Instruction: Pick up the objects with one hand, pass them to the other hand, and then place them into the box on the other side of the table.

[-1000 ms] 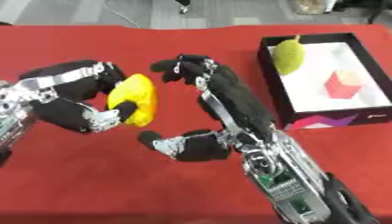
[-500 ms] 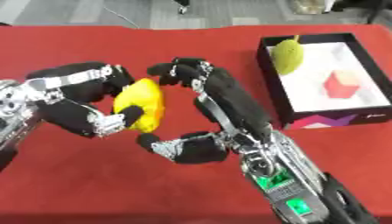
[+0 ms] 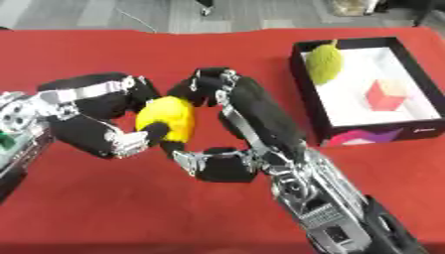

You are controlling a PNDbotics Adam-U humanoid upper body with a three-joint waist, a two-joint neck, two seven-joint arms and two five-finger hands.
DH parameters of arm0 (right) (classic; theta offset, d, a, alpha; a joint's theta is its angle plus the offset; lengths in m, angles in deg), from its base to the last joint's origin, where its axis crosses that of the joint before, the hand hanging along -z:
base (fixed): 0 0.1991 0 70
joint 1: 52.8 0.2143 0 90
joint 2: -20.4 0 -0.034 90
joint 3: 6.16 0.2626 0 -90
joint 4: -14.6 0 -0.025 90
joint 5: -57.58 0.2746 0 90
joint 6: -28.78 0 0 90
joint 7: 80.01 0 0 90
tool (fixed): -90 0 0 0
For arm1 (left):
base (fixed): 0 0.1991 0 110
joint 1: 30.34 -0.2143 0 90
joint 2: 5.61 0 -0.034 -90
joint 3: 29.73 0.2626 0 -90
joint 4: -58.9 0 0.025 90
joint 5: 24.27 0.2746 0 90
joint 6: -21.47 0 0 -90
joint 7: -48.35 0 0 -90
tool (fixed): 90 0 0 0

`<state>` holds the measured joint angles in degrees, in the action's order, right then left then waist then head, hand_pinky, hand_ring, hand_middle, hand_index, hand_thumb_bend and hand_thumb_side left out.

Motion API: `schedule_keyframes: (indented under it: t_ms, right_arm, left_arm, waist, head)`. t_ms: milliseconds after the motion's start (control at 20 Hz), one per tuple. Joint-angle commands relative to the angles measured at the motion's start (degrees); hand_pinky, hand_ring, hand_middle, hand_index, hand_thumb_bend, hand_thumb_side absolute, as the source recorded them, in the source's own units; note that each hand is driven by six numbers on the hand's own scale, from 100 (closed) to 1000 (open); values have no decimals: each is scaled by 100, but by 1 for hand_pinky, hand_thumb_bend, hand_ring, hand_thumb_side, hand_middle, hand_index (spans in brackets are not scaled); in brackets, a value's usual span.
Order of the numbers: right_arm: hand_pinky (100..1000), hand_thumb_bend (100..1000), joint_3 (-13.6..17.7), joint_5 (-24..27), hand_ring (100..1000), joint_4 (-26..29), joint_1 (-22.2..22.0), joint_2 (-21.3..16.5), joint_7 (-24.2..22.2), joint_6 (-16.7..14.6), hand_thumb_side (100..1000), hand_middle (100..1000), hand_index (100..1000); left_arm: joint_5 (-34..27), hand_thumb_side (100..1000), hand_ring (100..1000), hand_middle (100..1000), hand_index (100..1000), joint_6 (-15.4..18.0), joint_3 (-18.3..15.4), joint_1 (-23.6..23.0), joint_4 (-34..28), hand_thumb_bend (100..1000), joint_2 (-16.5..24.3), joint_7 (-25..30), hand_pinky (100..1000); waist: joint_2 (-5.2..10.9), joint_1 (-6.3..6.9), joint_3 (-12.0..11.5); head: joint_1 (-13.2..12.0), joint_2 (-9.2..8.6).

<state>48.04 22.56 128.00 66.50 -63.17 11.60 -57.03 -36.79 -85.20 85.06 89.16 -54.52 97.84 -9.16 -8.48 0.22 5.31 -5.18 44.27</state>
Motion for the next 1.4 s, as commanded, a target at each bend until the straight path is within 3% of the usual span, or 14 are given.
schedule_keyframes:
  t_ms: [50,100,350,400,500,550,600,650,700,850,1100,1200,1400]
  right_arm:
    - [403,100,71,-16,474,118,92,-84,231,128,100,416,485]
    - [365,100,66,-35,449,118,92,-87,262,157,100,382,410]
    - [302,100,77,-133,398,118,92,-88,380,256,100,312,288]
    - [292,100,84,-152,390,118,88,-88,412,280,100,291,234]
    - [293,100,98,-188,389,118,81,-85,473,324,100,272,183]
    - [293,100,108,-205,389,118,75,-82,506,340,100,270,176]
    - [297,100,125,-222,390,118,67,-80,544,357,100,268,167]
    - [297,100,144,-240,391,118,61,-81,585,370,100,268,167]
    - [303,100,171,-261,393,118,57,-89,621,380,100,269,166]
    - [313,100,372,-321,398,118,88,-240,754,415,100,274,171]
    - [338,100,1007,-185,409,118,228,-955,1056,737,100,285,188]
    - [335,100,1294,-152,408,79,220,-1328,1137,1036,100,283,188]
    - [354,100,1629,38,415,-681,306,-1847,1489,1527,100,288,206]
  left_arm:
    - [-72,305,399,286,350,18,9,71,-117,100,25,96,633]
    - [-83,304,404,293,357,18,9,67,-117,100,16,100,637]
    - [-127,293,469,377,440,81,-25,69,-117,100,-5,126,665]
    - [-128,411,505,430,491,100,-50,67,-117,100,-4,125,681]
    - [-120,757,573,503,571,158,-125,64,-117,100,-4,122,715]
    - [-108,820,597,533,605,196,-167,60,-117,100,-5,143,727]
    - [-77,909,651,603,678,241,-225,54,-117,214,-9,173,754]
    - [-26,916,658,611,688,297,-296,45,-117,227,-13,204,757]
    - [39,945,704,670,747,353,-378,32,-117,299,-18,217,784]
    - [326,953,718,692,771,507,-779,-84,-117,316,-44,-10,793]
    - [692,938,687,655,756,598,-1447,-481,-111,203,-212,-900,775]
    - [775,934,674,640,744,597,-1684,-747,-76,187,-393,-1256,768]
    - [754,940,654,619,724,628,-1995,-1250,56,177,-785,-1792,757]
  waist:
    - [102,3,-2]
    - [103,0,-4]
    - [113,-5,-13]
    - [114,-6,-15]
    - [116,-8,-20]
    - [116,-9,-23]
    - [116,-10,-25]
    - [116,-11,-27]
    - [117,-14,-30]
    - [134,-30,-43]
    - [147,-49,-86]
    - [140,-52,-122]
    - [136,-39,-219]
  head:
    - [22,-15]
    - [24,-15]
    - [36,-15]
    - [44,-15]
    - [58,-15]
    - [63,-15]
    - [71,-15]
    - [78,-15]
    - [88,-15]
    - [152,-15]
    - [535,-15]
    - [790,-15]
    - [1199,-15]
